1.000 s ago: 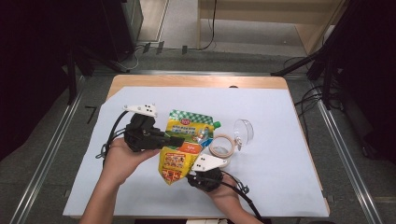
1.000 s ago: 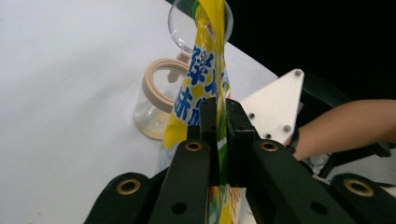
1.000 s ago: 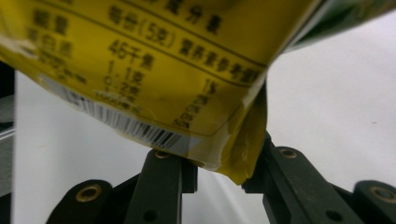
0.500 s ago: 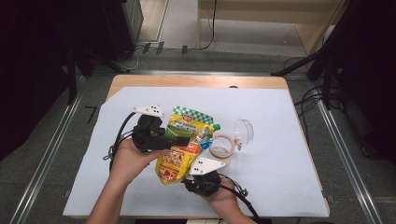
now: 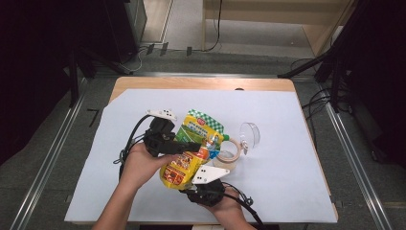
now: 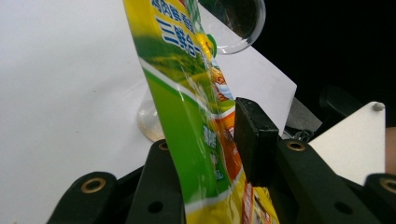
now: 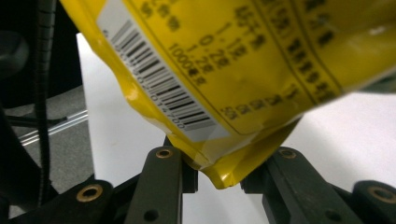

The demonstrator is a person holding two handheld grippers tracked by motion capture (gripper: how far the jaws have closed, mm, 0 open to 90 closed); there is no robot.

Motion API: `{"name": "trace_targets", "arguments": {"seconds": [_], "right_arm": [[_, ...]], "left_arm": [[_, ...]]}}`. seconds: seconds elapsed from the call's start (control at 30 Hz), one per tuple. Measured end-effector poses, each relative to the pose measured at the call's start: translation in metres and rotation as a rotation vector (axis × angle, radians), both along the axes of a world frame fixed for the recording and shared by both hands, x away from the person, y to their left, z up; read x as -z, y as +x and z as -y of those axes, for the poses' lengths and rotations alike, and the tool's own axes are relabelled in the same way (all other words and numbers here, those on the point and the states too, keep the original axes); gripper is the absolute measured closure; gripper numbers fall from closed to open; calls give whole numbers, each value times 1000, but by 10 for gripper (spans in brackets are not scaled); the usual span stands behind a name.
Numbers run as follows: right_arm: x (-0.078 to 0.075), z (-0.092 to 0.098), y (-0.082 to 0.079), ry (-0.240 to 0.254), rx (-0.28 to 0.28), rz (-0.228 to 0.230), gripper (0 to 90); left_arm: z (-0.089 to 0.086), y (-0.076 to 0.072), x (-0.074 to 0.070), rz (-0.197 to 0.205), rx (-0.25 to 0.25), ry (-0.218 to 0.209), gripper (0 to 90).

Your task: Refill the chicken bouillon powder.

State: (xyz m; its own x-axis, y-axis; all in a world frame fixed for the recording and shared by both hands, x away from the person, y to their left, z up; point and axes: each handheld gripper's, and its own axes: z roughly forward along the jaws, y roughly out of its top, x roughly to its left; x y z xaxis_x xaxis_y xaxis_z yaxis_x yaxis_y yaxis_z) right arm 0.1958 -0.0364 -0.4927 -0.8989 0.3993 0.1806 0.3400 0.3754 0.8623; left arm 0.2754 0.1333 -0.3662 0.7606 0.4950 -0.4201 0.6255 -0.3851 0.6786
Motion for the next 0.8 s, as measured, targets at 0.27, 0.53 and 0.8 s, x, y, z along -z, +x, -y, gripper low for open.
{"name": "trace_targets", "arguments": {"seconds": [0.27, 0.53, 0.8], "right_arm": [[-5, -2, -3, 26, -35, -30, 722], [-9, -1, -2, 46, -48, -45, 730], [-24, -1, -1, 65, -80, -21, 712]], "left_arm": [[9, 2, 4, -31, -3, 35, 646], [14, 3, 7, -38, -17, 49, 600], [28, 8, -4, -41, -7, 71, 597]]}}
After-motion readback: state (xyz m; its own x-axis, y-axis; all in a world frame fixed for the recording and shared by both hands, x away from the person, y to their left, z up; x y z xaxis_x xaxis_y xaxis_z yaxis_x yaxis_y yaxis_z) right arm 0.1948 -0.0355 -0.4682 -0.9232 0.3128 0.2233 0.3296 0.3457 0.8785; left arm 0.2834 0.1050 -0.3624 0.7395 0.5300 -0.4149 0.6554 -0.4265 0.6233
